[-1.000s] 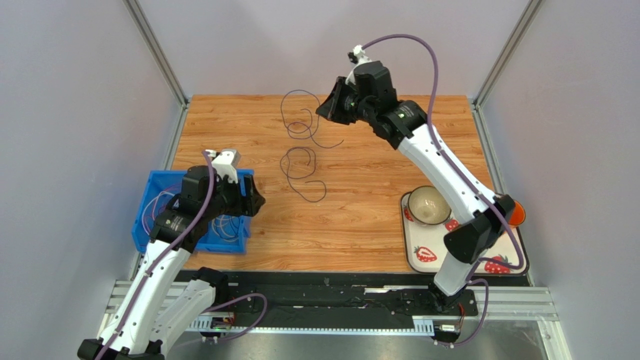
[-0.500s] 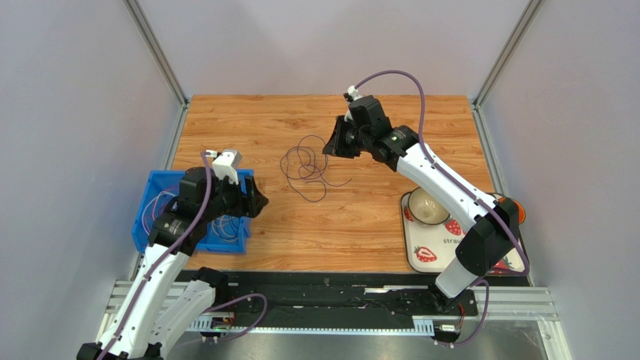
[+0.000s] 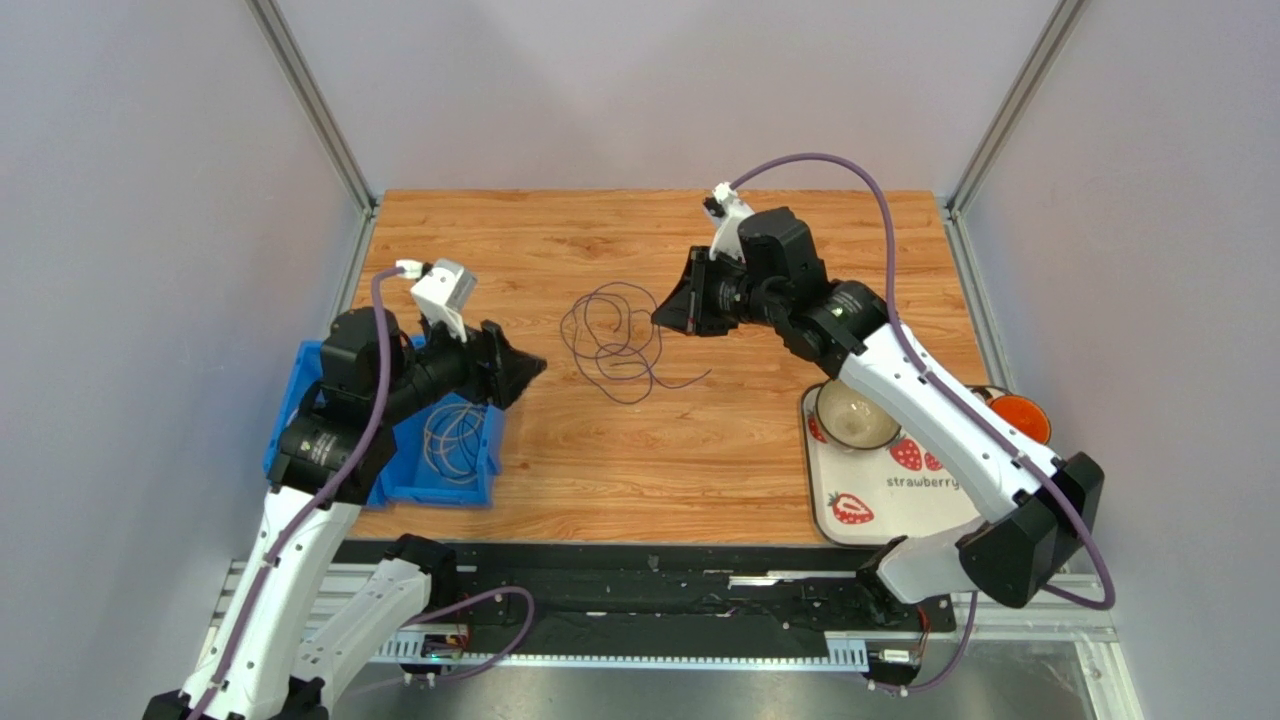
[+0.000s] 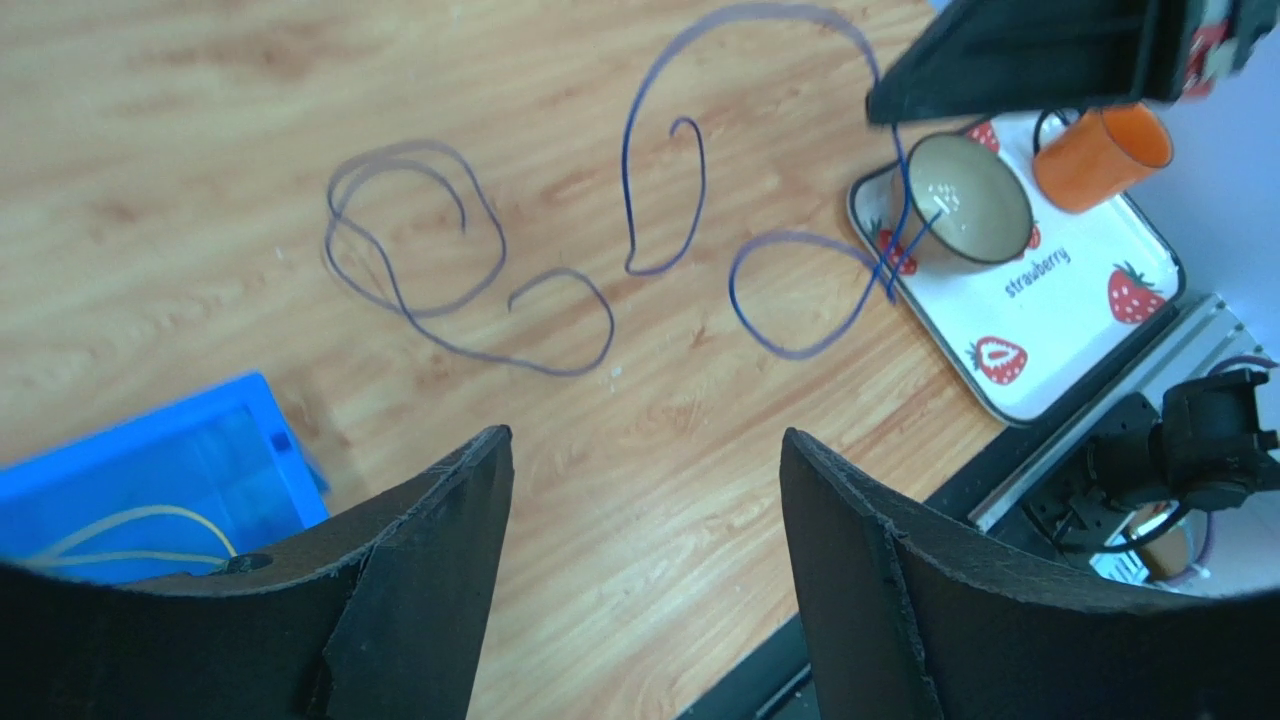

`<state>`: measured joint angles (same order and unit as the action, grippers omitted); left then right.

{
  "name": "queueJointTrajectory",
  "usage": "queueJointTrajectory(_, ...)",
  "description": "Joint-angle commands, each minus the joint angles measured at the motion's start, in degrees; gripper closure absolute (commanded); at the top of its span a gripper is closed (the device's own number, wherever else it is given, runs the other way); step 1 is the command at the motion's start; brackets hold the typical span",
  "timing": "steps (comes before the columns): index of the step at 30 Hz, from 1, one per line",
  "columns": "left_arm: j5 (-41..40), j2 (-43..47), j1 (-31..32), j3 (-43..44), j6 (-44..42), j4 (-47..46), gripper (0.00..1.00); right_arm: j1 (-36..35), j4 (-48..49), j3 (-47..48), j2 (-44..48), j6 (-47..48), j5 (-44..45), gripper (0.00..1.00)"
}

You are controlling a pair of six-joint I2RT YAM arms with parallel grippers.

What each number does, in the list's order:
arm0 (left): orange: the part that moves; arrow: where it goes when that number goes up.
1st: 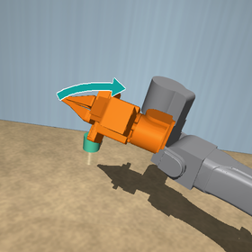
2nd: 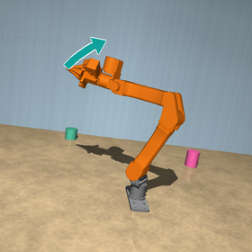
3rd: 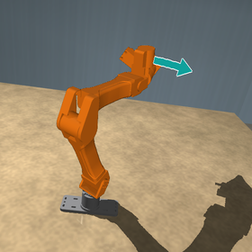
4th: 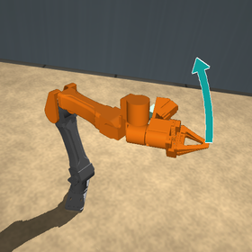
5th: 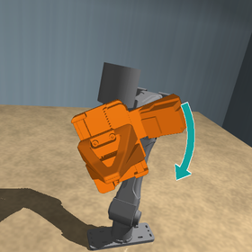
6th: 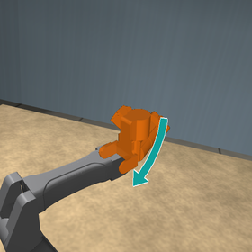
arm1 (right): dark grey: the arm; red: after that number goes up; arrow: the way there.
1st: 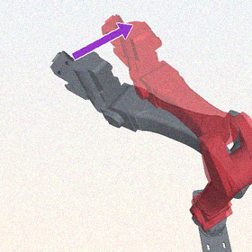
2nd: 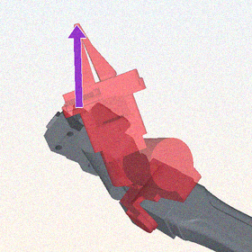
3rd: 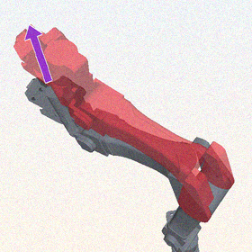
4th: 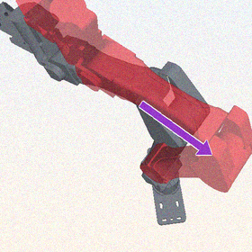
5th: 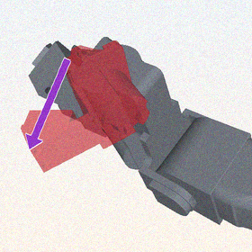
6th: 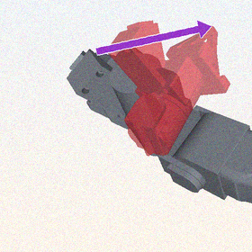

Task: Untangle the cables
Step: Pick up the cable at the center of the board.

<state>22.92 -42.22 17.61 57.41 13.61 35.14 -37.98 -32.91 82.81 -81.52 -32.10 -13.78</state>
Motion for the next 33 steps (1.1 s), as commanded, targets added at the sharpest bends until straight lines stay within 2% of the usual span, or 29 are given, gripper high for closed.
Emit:
queueJointTrajectory(1, 2.13, -2.94, 0.24, 7.45, -5.60, -2.79, 0.27, -0.43, 4.43, -2.91, 4.78, 4.58, -7.30, 1.00)
queueJointTrajectory(9, 15.39, -10.86, 0.24, 17.64, -8.24, -1.30, 0.27, -0.96, 3.99, -4.06, 7.86, 8.80, -13.98, 1.00)
queueJointTrajectory(14, 24.87, -15.26, 0.24, 20.11, -9.03, -0.51, 0.29, -0.96, 4.69, -4.14, 9.35, 10.21, -17.68, 1.00)
queueJointTrajectory(20, 29.37, -18.34, 0.24, 20.82, -9.74, 1.60, 0.34, -1.13, 4.78, -3.62, 10.15, 10.04, -19.44, 1.00)
queueJointTrajectory(25, 29.37, -19.48, 0.24, 20.11, -9.30, 1.17, 0.37, -1.40, 4.96, -3.00, 10.41, 9.68, -20.50, 1.00)
queueJointTrajectory(27, 31.66, -20.01, 0.24, 20.03, -8.51, 0.38, 0.44, -1.49, 4.78, -2.56, 10.32, 9.68, -20.41, 1.00)
queueJointTrajectory(31, 32.80, -20.10, 0.32, 19.67, -7.72, -0.07, 0.67, -1.93, 4.78, -2.03, 10.41, 9.68, -20.50, 1.00)
queueJointTrajectory(33, 33.33, -20.10, 0.41, 19.58, -7.45, 0.02, 0.74, -1.93, 4.87, -1.95, 10.32, 9.60, -20.41, 1.00)
